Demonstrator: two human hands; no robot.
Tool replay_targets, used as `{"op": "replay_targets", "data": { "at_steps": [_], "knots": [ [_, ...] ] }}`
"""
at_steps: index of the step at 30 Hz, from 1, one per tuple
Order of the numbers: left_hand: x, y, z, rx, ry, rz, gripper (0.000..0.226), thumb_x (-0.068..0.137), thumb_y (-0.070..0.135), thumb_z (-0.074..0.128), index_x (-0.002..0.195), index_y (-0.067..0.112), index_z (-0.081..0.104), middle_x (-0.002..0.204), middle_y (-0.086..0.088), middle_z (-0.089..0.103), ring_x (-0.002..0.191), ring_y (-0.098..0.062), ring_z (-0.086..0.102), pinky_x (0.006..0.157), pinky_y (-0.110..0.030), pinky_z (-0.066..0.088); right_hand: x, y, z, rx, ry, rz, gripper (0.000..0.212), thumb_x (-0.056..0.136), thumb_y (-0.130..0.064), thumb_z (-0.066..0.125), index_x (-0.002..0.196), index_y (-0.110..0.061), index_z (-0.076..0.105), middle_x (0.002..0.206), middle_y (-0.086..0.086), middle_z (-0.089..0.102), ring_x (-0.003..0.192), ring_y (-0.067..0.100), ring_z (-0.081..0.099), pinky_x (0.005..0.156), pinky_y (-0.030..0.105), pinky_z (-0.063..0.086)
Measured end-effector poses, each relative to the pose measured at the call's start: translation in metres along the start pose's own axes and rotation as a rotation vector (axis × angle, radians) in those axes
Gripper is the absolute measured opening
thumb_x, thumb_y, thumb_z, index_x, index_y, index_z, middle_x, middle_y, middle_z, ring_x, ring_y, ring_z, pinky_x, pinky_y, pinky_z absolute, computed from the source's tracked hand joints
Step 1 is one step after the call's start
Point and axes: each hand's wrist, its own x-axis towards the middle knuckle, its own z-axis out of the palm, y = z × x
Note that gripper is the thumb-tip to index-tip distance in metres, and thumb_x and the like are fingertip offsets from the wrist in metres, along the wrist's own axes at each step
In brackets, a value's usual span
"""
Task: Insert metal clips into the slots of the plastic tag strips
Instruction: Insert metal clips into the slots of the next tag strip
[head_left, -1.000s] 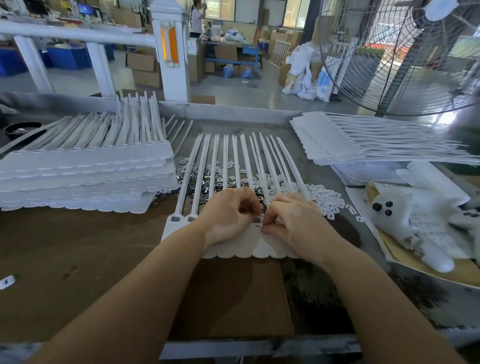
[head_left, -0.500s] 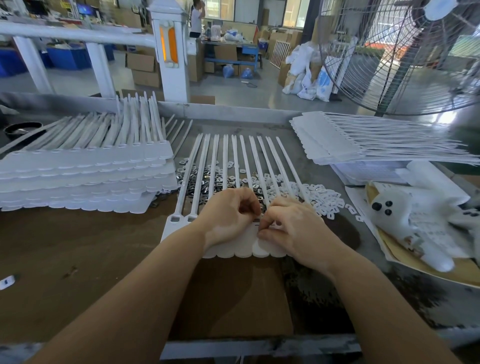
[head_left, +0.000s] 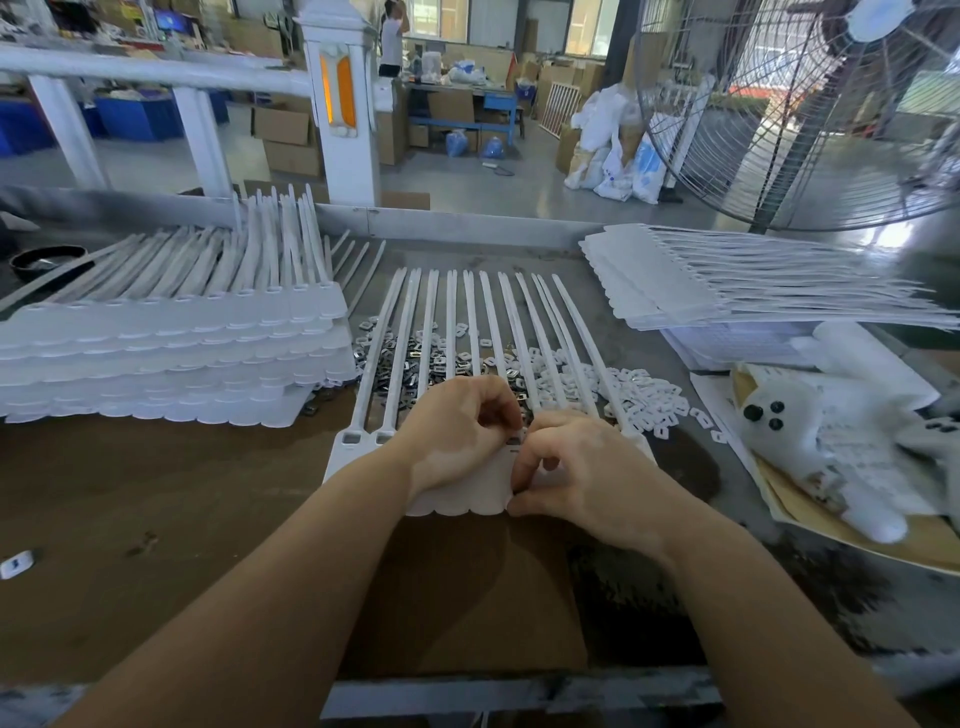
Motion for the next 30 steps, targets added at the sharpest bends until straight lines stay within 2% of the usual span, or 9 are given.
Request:
{"op": "replay_targets", "data": {
  "at_steps": [5,9,14,16,18,21,23,26,30],
  "knots": [
    [0.001,-0.001,0.000,0.006,0.003,-0.008,0.018,0.082,0.000,0.058,0.084,0.016,0.065,0.086,0.001,0.069,0.085,-0.012,0.064,0.082,-0.028,0.052,-0.003,-0.001,-0.004,-0.020,-0.021,-0.003,0.022,0.065,-0.036,0.080,0.078,-0.027,0.065,0.078,-0.018,0.046,0.078,0.000,0.043,0.068,0.013,0.033],
    [0.001,-0.001,0.000,0.010,0.004,-0.008,0.019,0.082,0.000,0.059,0.082,0.018,0.064,0.085,0.001,0.069,0.084,-0.013,0.064,0.082,-0.029,0.053,-0.004,-0.005,-0.004,-0.035,-0.051,0.001,0.014,0.071,-0.028,0.077,0.080,-0.026,0.066,0.078,-0.018,0.047,0.077,0.002,0.047,0.073,0.022,0.040],
    [0.001,-0.001,0.000,0.028,0.007,-0.006,0.021,0.082,0.000,0.060,0.079,0.020,0.062,0.084,0.002,0.068,0.084,-0.013,0.064,0.081,-0.026,0.052,-0.006,-0.007,-0.004,-0.061,-0.069,-0.033,0.003,0.082,-0.025,0.069,0.082,-0.024,0.065,0.077,-0.020,0.045,0.078,-0.001,0.045,0.075,0.019,0.038],
    [0.001,-0.001,0.000,0.054,0.001,-0.003,0.019,0.082,0.001,0.059,0.081,0.020,0.063,0.082,0.004,0.067,0.081,-0.012,0.063,0.077,-0.022,0.051,-0.007,-0.007,-0.005,-0.037,-0.057,-0.031,0.008,0.084,-0.023,0.066,0.078,-0.026,0.062,0.077,-0.020,0.047,0.076,-0.003,0.045,0.072,0.015,0.037],
    [0.001,-0.001,0.000,0.068,-0.005,-0.005,0.018,0.082,0.002,0.059,0.083,0.020,0.064,0.081,0.006,0.066,0.079,-0.011,0.062,0.074,-0.021,0.050,-0.008,-0.005,-0.005,0.024,0.014,-0.015,0.013,0.086,-0.021,0.063,0.077,-0.028,0.056,0.076,-0.018,0.051,0.075,-0.003,0.047,0.068,0.014,0.035],
    [0.000,0.000,0.001,0.046,0.002,-0.020,0.018,0.082,0.003,0.058,0.083,0.020,0.064,0.084,0.002,0.068,0.082,-0.015,0.063,0.078,-0.027,0.052,-0.009,0.004,-0.004,0.097,0.234,0.068,0.012,0.087,-0.017,0.061,0.078,-0.023,0.056,0.067,-0.014,0.054,0.067,0.003,0.050,0.063,0.019,0.038],
    [0.000,0.001,0.001,0.027,0.009,-0.030,0.018,0.082,0.002,0.057,0.081,0.019,0.064,0.086,-0.002,0.069,0.085,-0.017,0.063,0.082,-0.032,0.052,-0.008,0.011,-0.004,0.130,0.339,0.133,0.011,0.085,-0.014,0.065,0.077,-0.020,0.060,0.064,-0.013,0.056,0.064,0.003,0.052,0.062,0.015,0.039],
    [-0.001,0.001,0.001,0.022,0.003,-0.036,0.018,0.083,0.001,0.057,0.084,0.017,0.065,0.089,-0.002,0.069,0.087,-0.015,0.064,0.086,-0.033,0.051,-0.006,0.019,-0.007,0.244,0.406,0.248,0.010,0.081,-0.011,0.070,0.077,-0.021,0.070,0.069,-0.015,0.064,0.069,-0.001,0.060,0.067,0.006,0.042],
    [-0.001,0.001,0.002,0.017,0.005,-0.039,0.018,0.084,0.002,0.057,0.086,0.017,0.065,0.090,-0.001,0.069,0.088,-0.014,0.064,0.086,-0.032,0.052,-0.005,0.028,-0.009,0.346,0.469,0.377,0.013,0.083,-0.010,0.067,0.077,-0.021,0.070,0.066,-0.008,0.067,0.062,0.004,0.062,0.067,0.019,0.047]
  ]
}}
